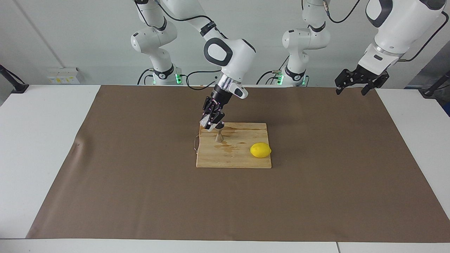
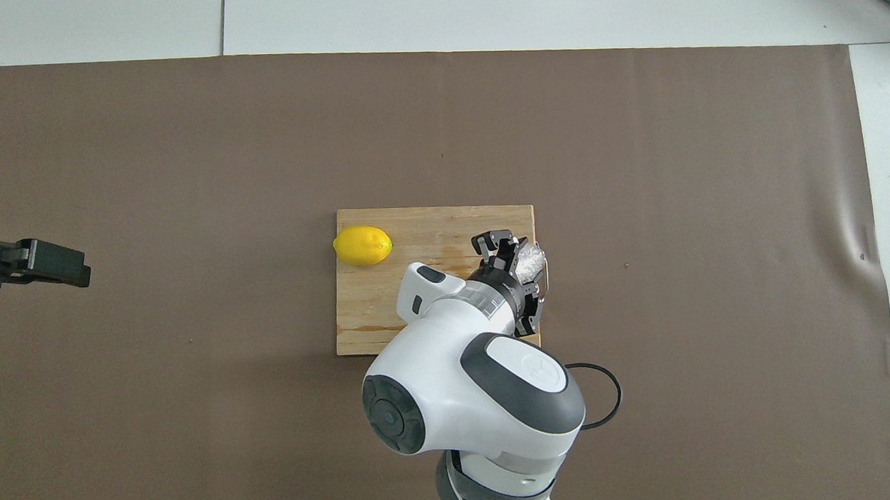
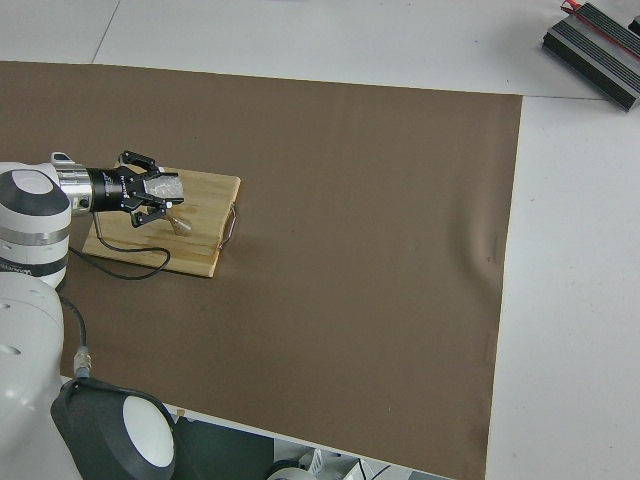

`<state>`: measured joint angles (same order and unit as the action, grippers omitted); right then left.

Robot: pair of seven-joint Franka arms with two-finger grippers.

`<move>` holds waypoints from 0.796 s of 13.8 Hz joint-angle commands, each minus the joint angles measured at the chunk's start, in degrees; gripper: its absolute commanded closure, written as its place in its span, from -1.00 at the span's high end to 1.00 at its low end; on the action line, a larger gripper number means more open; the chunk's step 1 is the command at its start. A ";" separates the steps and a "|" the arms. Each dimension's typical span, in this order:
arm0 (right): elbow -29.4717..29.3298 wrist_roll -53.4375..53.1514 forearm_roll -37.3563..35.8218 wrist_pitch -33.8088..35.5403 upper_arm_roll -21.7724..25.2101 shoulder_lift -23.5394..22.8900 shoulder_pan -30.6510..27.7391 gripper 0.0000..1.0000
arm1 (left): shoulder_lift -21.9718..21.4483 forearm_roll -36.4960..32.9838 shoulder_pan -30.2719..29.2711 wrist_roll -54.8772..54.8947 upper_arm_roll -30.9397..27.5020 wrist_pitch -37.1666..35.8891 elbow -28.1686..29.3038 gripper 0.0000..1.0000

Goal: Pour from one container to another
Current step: 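Hold the tilted white cup, then turn it upright with the right gripper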

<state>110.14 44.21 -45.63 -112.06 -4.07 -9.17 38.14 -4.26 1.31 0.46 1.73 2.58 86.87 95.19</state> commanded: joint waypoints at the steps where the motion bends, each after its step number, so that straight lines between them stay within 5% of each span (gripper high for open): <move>1: 0.34 -0.97 -0.95 -0.09 -0.41 0.38 -0.35 -1.00 | -0.93 -0.34 -0.46 0.46 0.15 -0.74 0.35 1.00; 11: 0.08 -2.37 4.23 -2.11 -0.41 0.03 -0.97 -1.00 | -0.93 -0.34 -0.46 0.46 0.15 -0.74 0.35 1.00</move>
<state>110.14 43.01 -43.00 -113.27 -4.06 -9.19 37.99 -4.26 1.31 0.46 1.73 2.58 86.87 95.19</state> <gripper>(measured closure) 0.524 0.000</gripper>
